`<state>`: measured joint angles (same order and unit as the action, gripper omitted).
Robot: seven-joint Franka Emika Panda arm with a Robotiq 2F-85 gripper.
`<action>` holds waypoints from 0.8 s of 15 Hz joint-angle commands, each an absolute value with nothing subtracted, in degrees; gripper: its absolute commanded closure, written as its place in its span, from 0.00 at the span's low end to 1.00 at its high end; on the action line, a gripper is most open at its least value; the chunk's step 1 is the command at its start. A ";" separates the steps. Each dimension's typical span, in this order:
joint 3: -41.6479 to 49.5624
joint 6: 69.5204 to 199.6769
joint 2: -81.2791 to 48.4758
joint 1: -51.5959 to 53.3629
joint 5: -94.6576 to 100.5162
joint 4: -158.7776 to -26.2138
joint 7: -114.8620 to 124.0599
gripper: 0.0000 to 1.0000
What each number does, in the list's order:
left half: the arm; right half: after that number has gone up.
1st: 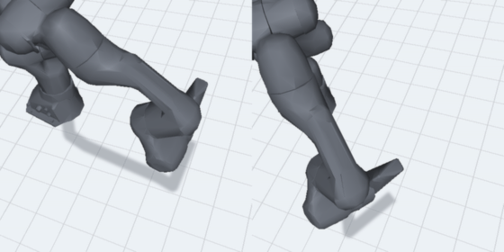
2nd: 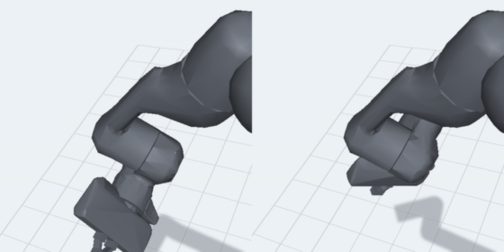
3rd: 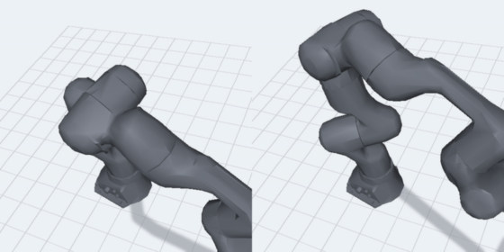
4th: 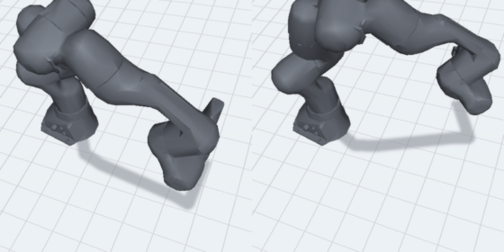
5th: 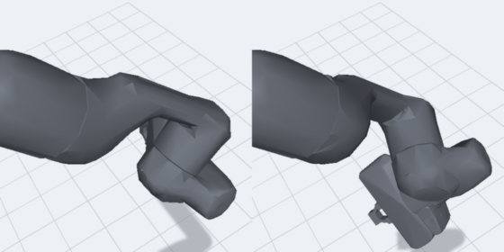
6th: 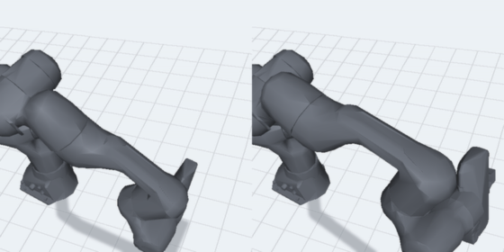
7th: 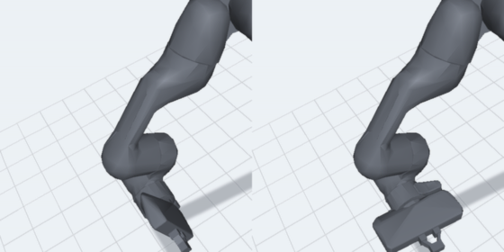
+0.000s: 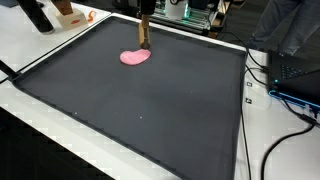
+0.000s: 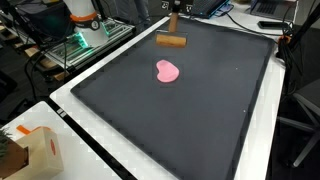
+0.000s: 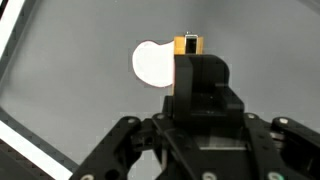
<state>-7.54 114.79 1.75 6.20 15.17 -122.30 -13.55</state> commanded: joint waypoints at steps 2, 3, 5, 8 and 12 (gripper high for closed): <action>-9.04 115.67 -1.09 8.19 19.78 -122.60 -5.53 0.76; -9.25 115.66 -1.83 8.51 20.35 -122.45 -4.06 0.76; -9.57 115.49 -3.49 9.25 21.16 -122.03 -1.08 0.76; -9.74 116.29 -5.59 10.23 21.56 -121.67 2.72 0.76; -9.52 117.65 -7.60 11.30 22.90 -121.35 8.06 0.76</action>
<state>-9.71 116.55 -6.46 10.42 20.40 -121.80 3.60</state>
